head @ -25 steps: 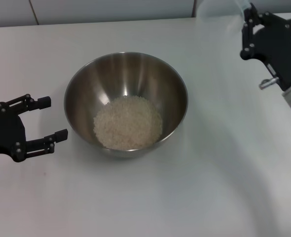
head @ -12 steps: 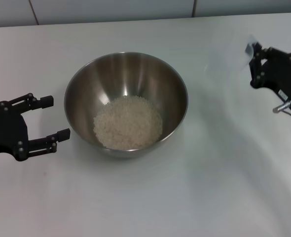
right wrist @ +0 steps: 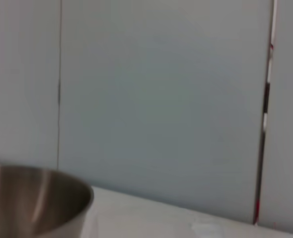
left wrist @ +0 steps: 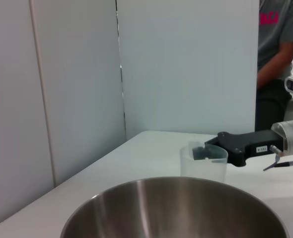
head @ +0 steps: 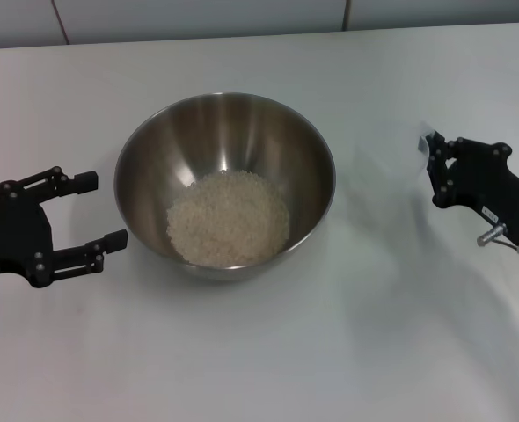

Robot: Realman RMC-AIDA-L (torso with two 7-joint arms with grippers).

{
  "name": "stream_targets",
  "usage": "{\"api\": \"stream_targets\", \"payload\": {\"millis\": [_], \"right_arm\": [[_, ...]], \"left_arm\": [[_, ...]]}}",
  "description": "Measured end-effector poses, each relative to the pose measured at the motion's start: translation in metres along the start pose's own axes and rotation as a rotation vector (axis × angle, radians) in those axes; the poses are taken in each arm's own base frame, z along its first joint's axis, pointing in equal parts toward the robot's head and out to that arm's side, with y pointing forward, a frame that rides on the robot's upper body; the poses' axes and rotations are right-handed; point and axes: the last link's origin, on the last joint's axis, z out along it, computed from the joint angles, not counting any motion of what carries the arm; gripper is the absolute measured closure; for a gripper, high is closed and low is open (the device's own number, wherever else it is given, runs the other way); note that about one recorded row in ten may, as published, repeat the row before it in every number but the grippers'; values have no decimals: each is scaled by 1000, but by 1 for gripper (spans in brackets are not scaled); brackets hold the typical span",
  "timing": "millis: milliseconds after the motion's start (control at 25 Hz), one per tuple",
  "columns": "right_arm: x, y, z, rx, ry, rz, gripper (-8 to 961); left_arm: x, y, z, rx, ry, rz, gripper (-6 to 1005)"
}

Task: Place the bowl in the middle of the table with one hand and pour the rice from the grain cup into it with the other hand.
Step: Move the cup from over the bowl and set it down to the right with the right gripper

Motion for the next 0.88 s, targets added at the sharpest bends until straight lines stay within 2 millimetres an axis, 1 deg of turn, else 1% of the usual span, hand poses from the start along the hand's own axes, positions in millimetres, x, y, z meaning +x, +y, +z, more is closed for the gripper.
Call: {"api": "stream_targets", "payload": {"millis": [160, 440, 880], "right_arm": [[8, 1, -6, 17, 37, 13, 944], [16, 2, -5, 30, 84, 20, 944], [16, 0, -2, 41, 97, 18, 945]], "left_arm": [[-1, 1, 1, -2, 1, -3, 186], [-1, 2, 2, -3, 3, 3, 186], [-1, 4, 5, -10, 3, 6, 186]]}}
